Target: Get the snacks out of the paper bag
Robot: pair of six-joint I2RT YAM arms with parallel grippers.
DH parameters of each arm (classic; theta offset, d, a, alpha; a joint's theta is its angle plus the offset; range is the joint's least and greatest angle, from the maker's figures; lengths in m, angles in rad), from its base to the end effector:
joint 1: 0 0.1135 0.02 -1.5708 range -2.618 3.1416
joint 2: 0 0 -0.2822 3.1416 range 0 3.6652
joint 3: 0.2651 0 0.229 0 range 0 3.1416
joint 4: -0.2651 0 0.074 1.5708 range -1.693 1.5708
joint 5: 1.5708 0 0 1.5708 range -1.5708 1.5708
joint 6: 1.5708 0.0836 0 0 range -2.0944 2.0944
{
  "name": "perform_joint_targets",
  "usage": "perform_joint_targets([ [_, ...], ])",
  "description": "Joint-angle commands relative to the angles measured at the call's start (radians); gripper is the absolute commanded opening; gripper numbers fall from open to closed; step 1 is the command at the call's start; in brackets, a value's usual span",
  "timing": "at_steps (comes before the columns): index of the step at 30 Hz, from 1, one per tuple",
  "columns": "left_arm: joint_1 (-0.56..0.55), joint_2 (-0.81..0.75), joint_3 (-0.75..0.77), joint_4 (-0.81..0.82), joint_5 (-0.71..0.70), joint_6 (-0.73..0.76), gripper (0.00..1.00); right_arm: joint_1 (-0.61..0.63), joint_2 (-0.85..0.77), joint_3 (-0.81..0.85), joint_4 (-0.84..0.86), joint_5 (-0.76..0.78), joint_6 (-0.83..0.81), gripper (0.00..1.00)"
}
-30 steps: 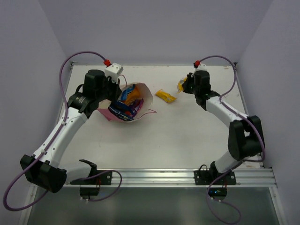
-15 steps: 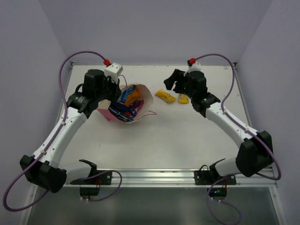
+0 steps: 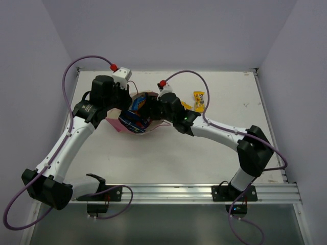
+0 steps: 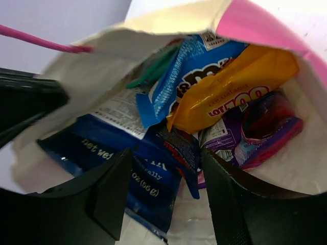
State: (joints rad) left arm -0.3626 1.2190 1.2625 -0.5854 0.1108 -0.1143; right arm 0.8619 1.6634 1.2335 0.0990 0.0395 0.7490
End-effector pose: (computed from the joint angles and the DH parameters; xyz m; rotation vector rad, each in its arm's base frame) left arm 0.2543 -0.1064 0.3669 0.3306 2.1092 -0.3999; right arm 0.2766 0.3174 0.3057 -0.0866 2.0436 1.0249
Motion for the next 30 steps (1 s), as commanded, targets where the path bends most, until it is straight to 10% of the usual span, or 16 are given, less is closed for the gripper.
perform_joint_targets([
  [1,-0.001,-0.012,0.048,0.035,-0.007,-0.062,0.0,0.014,0.033,0.081,0.068,0.037,0.026,0.6],
  [19,-0.001,-0.018,0.026,0.039,0.02,-0.064,0.0,0.014,0.259,0.268,0.01,0.063,0.053,0.55],
  [30,-0.001,-0.021,0.009,0.03,-0.014,-0.041,0.0,0.012,0.133,0.199,0.024,0.059,-0.029,0.08],
])
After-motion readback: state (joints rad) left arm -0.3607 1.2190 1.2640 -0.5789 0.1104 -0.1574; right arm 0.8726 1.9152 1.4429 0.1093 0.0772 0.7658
